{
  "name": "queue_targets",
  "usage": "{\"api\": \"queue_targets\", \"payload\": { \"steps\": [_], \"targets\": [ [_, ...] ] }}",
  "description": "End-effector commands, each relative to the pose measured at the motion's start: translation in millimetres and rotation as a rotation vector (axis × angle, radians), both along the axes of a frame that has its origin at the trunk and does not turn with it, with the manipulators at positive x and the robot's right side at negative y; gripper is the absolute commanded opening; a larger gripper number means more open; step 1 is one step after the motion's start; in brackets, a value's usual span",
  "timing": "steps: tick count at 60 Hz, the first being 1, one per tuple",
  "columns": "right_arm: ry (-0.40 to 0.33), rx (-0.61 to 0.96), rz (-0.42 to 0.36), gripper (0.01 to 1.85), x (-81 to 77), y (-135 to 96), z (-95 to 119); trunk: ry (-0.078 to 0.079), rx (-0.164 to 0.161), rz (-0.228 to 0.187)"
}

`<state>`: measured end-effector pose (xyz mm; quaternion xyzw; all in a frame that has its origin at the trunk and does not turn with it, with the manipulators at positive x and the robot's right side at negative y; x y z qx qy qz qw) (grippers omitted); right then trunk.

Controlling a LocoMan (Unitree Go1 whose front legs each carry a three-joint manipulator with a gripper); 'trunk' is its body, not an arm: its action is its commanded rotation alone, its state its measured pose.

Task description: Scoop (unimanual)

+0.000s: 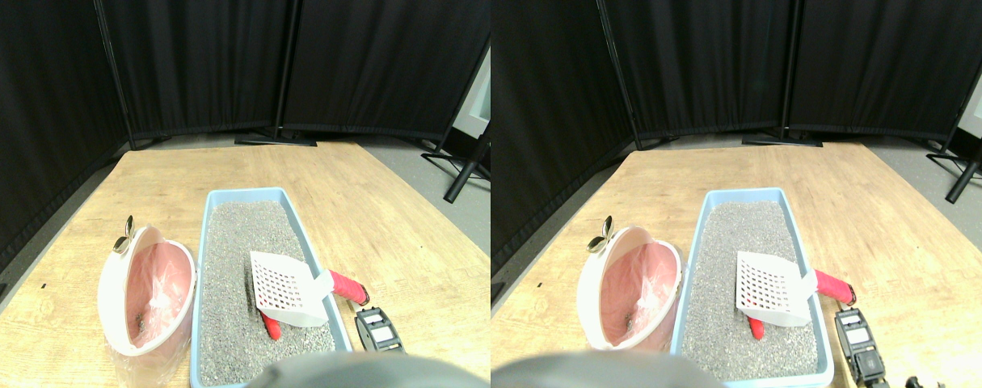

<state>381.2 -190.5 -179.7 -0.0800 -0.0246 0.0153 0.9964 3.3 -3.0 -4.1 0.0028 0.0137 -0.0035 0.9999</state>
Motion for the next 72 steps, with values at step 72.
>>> {"api": "queue_targets", "payload": {
  "steps": [72],
  "targets": [
    [-0.068, 0.285, 0.112, 0.96, 33.6, -11, -4, -0.004, -0.019, 0.006]
  ]
}}
